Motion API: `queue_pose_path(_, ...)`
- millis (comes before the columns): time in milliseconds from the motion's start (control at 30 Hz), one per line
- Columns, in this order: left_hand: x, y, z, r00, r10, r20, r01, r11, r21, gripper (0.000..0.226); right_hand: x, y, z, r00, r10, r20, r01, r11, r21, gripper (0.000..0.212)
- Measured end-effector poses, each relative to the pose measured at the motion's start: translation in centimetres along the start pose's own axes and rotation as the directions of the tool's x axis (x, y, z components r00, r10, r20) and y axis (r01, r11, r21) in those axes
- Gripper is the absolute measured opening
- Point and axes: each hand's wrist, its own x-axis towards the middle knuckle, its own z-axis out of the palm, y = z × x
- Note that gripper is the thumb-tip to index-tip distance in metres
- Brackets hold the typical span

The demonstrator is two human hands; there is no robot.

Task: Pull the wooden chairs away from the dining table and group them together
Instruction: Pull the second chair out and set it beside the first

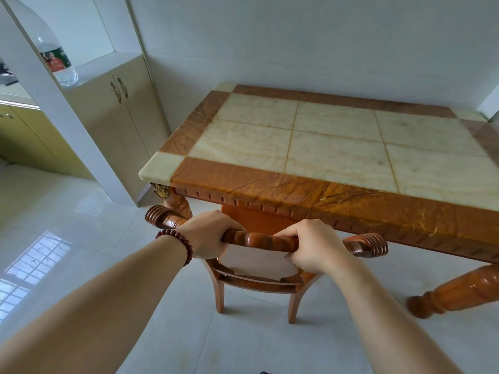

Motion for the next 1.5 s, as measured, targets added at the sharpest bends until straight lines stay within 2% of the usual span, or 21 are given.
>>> queue_pose_path(133, -2.7, 1.2, 0.8, 0.999, 0.034, -0.008, -0.034, 0.999, 0.023, 0.033, -2.7, -0.3, 1.1, 0.999, 0.023, -0.025, -0.023, 1.0, 0.01, 0.042)
queue_pose_path(333, -9.4, 4.3, 3.2, 0.996, 0.085, 0.012, -0.085, 0.995, 0.057, 0.019, -10.1, -1.1, 4.2, 0.998, 0.041, -0.05, -0.039, 0.998, 0.046, 0.042)
queue_pose_path(700, -19.7, 11.3, 9.3, 0.994, 0.095, 0.046, -0.098, 0.992, 0.081, 0.019, -23.4, 0.0, 8.3, 0.998, 0.042, -0.044, -0.04, 0.998, 0.055, 0.041)
queue_pose_path(1233, -35.0, 29.0, 21.0, 0.999, 0.041, 0.011, -0.041, 0.999, 0.017, 0.016, -47.1, 7.0, 12.8, 1.0, -0.018, 0.0, 0.018, 0.998, 0.067, 0.037)
queue_pose_path(1500, -40.6, 35.1, 24.7, 0.994, 0.101, 0.03, -0.103, 0.994, 0.045, 0.017, -56.8, 8.9, 14.5, 0.999, 0.038, -0.016, -0.037, 0.996, 0.082, 0.04)
